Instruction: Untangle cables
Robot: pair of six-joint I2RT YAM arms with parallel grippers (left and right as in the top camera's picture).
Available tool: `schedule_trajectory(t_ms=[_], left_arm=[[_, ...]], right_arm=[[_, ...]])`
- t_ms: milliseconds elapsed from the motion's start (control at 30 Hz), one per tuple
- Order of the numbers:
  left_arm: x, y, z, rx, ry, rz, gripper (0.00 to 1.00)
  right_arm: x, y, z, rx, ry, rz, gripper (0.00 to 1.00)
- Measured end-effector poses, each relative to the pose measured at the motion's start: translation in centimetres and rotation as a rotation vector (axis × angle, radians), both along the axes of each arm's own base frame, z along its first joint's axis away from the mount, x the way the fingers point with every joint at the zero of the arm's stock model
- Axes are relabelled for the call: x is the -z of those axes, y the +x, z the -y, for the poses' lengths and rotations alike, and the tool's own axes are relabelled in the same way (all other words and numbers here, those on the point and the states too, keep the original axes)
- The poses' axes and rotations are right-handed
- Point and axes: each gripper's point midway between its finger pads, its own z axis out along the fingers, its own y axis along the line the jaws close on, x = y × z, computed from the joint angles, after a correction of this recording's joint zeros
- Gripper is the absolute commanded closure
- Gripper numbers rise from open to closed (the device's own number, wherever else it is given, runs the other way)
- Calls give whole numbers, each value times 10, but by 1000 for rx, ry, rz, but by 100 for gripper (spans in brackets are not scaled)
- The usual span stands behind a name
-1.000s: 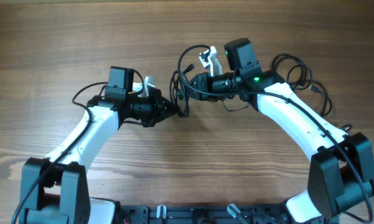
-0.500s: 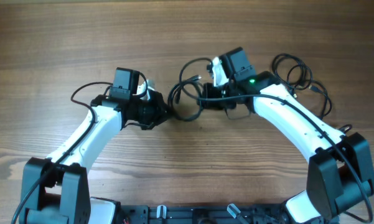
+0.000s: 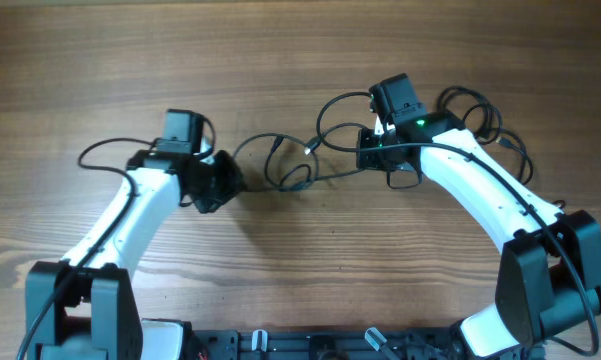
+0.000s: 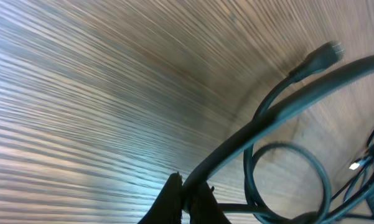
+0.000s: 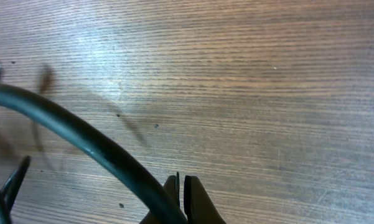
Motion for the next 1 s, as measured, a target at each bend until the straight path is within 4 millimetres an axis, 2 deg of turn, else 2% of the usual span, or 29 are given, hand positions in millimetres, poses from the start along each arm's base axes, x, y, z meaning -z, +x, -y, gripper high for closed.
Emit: schedule_trajectory(t_ms=[133,200,300,367,433,467,533,700,833,1000], left_arm=[[1,0,-20,-68,-5,-24,96],[2,-1,-33,-98,2,-34,96],[4,-1,-40,-107,28,-35,96],[5,-1,-44,-113,37,-37,96],[6,-2,-48,-121,53,-38,96],[7,-2,-51,-127,59,-39,96],[7,-2,-53,-133,60,-42,96],[4,0,-46,-120,6,-31,96],[0,1,-38,-108,-44,-24,96],[-3,1,-31,-98,-86,-21,96]], right_arm=[[-3,1,-11,-59,47,10,96],[-8,-1,-27,-143,121,17,96],[-15,0,-42,-211,217,32,93],[-22,1,-50,-242,287,40,86],[-27,2,-54,-253,342,42,55],[-29,2,-54,-242,362,36,46],[-30,3,-52,-222,382,29,39],[-34,-1,-59,-243,423,16,29],[-41,-12,-76,-307,495,-3,30],[-48,-27,-95,-345,565,-45,44]])
